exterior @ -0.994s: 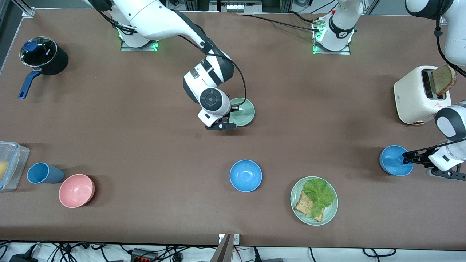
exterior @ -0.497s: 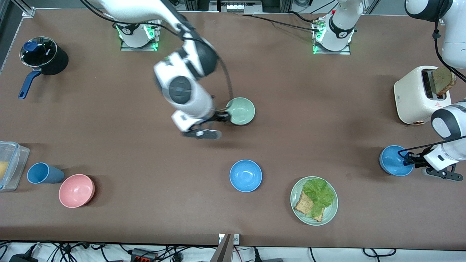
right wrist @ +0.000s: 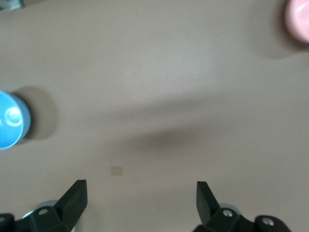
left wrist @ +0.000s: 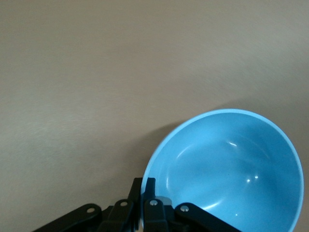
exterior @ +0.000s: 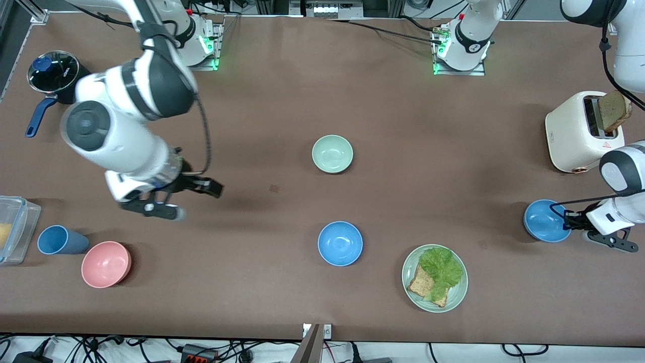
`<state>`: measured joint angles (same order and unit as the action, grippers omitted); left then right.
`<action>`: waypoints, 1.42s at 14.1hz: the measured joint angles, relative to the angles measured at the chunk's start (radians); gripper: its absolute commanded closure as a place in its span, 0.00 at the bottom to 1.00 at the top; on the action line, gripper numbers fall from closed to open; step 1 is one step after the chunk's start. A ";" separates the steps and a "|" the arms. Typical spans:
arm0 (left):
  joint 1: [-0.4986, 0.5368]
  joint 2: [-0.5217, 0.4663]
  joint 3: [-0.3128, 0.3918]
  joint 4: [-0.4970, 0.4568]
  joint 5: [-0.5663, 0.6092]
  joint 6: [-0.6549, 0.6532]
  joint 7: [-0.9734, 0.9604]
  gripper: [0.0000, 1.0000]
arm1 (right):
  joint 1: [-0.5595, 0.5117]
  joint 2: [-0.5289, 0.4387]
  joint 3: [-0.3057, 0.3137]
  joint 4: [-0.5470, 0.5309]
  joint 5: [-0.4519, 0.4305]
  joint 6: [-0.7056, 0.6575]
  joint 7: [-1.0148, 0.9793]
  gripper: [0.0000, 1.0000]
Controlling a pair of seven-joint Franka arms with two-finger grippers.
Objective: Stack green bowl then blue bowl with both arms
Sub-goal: 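Release the green bowl with the right gripper while the left gripper grips the blue bowl, then lift the blue bowl with the left gripper and carry it over the green bowl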
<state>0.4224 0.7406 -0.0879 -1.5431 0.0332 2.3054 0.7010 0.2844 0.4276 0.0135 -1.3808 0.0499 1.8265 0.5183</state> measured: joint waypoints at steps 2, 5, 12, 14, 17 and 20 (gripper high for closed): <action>0.000 -0.002 0.000 0.000 0.000 -0.019 0.056 0.99 | -0.049 -0.033 -0.011 0.000 -0.008 -0.024 -0.029 0.00; 0.001 -0.052 -0.021 0.009 0.000 -0.124 0.081 0.99 | -0.165 -0.084 -0.019 0.000 -0.008 -0.036 -0.163 0.00; -0.002 -0.304 -0.168 0.017 -0.047 -0.492 -0.100 0.99 | -0.330 -0.170 -0.047 -0.002 -0.009 -0.087 -0.512 0.00; -0.004 -0.336 -0.238 0.016 -0.053 -0.578 -0.252 1.00 | -0.330 -0.182 -0.068 -0.003 -0.009 -0.117 -0.534 0.00; -0.007 -0.365 -0.365 0.016 -0.055 -0.655 -0.545 1.00 | -0.325 -0.199 -0.068 -0.013 -0.009 -0.159 -0.534 0.00; -0.011 -0.379 -0.532 0.013 -0.057 -0.677 -0.880 1.00 | -0.324 -0.235 -0.068 -0.064 -0.010 -0.162 -0.534 0.00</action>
<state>0.4116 0.3616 -0.6201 -1.5299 -0.0236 1.6284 -0.1789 -0.0400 0.1930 -0.0546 -1.4452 0.0403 1.6648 -0.0153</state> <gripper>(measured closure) 0.952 0.000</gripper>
